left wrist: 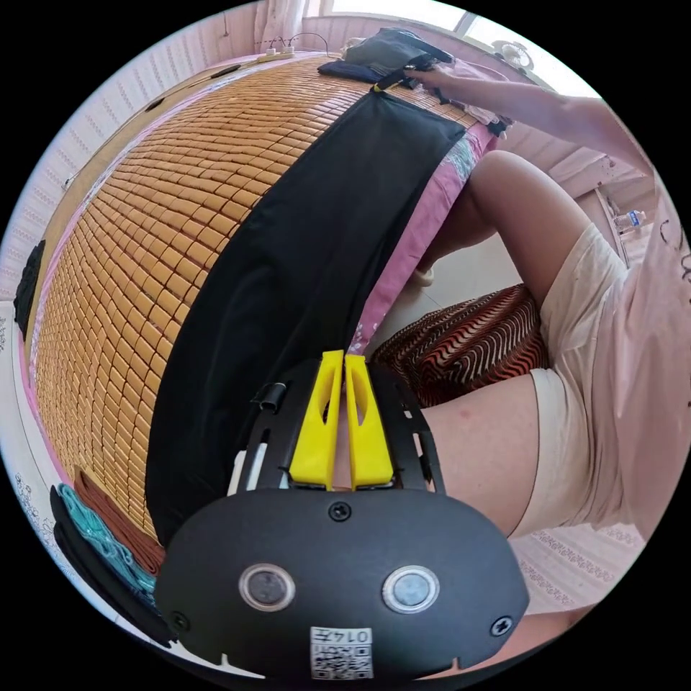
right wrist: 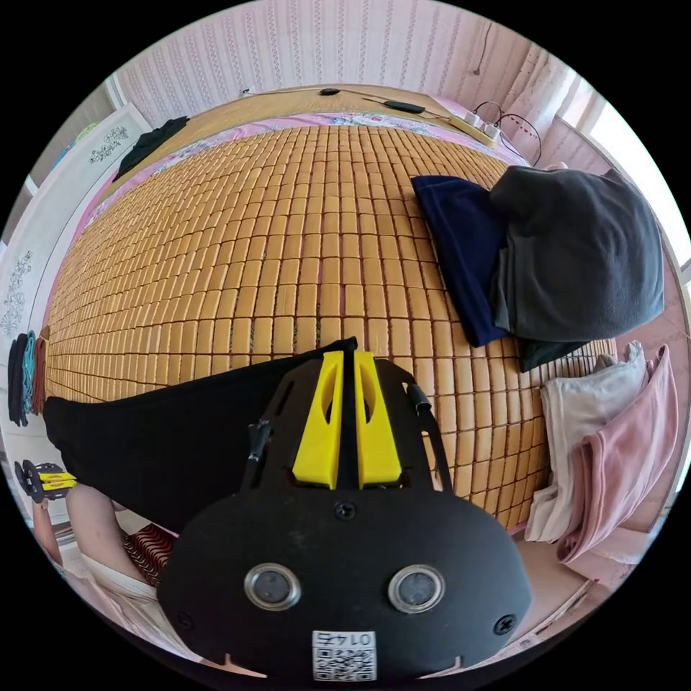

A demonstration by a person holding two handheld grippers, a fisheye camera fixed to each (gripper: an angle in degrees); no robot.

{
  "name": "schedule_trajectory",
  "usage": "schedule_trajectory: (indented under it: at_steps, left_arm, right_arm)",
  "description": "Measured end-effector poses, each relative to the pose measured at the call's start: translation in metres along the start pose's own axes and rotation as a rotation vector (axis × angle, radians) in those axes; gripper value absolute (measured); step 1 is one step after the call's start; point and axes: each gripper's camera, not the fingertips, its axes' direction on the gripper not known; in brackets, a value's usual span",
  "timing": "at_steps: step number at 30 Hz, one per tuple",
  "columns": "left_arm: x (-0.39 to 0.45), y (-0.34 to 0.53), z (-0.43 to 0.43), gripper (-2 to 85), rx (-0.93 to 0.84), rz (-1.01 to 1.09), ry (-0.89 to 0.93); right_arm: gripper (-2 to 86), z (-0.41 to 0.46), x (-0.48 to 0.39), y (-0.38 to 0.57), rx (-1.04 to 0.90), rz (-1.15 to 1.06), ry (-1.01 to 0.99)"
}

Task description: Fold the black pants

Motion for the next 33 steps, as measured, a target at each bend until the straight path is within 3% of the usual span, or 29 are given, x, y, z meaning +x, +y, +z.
schedule_trajectory:
  at_steps: [5,11,17,22,26,30,33]
  left_arm:
    - [0.001,-0.003,0.013,-0.6,-0.038,0.02,-0.017]
    - [0.003,0.014,-0.006,1.1,0.031,-0.027,-0.041]
    - [0.002,0.002,0.007,2.3,0.166,-0.082,0.022]
    - [-0.001,-0.008,0.03,2.7,0.103,-0.062,0.028]
    - [-0.003,0.003,0.033,2.8,0.093,-0.069,0.018]
    - [-0.013,0.024,0.032,2.4,0.103,-0.106,0.048]
    - [-0.018,0.04,0.031,2.0,0.108,-0.114,0.054]
  right_arm:
    - [4.9,-0.002,0.008,0.006,-0.007,-0.04,0.075]
    - [10.6,-0.058,0.039,0.097,0.121,0.013,-0.05]
    - [9.9,-0.027,0.078,0.182,-0.059,0.164,-0.15]
    - [1.2,-0.04,0.098,0.195,-0.003,0.164,-0.089]
    - [2.1,-0.045,0.116,0.201,0.013,0.203,-0.135]
    - [8.9,-0.026,0.113,0.195,-0.024,0.225,-0.244]
    - [4.6,-0.017,0.107,0.189,-0.041,0.214,-0.184]
